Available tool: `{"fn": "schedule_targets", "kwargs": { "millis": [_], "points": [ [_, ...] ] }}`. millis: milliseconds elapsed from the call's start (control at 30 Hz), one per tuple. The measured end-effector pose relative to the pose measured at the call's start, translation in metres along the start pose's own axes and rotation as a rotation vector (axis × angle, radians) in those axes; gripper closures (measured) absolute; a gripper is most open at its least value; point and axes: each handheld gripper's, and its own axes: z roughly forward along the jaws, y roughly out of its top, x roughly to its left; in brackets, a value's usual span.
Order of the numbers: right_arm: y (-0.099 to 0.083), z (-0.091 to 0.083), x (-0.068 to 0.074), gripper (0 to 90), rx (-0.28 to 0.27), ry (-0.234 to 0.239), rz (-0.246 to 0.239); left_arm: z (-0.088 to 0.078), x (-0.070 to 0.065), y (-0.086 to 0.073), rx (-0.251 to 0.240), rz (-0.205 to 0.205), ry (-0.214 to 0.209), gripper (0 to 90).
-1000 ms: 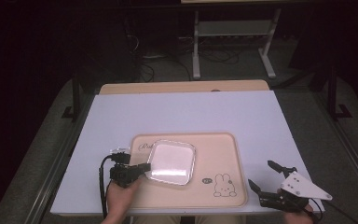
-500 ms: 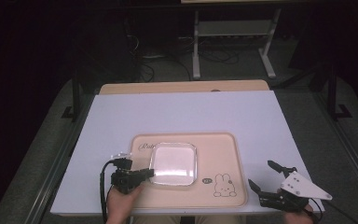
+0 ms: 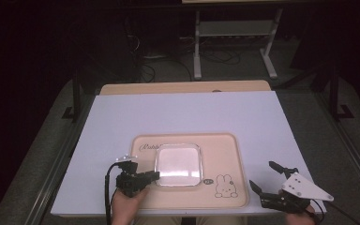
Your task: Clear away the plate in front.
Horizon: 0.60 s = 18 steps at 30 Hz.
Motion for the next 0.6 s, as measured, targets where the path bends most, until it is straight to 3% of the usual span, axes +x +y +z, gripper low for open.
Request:
{"fn": "schedule_targets", "kwargs": {
  "millis": [300, 600],
  "points": [
    [0.0001, -0.0001, 0.0001, 12.9, -0.001, 0.002, -0.001, 0.0031, -0.0066, 0.0023, 0.025, 0.035, 0.013, 74.0],
    [0.0002, -0.0002, -0.0001, 12.9, -0.002, 0.001, 0.000, 0.0070, -0.0097, 0.0034, 0.029, 0.038, 0.003, 75.3]
  ]
}}
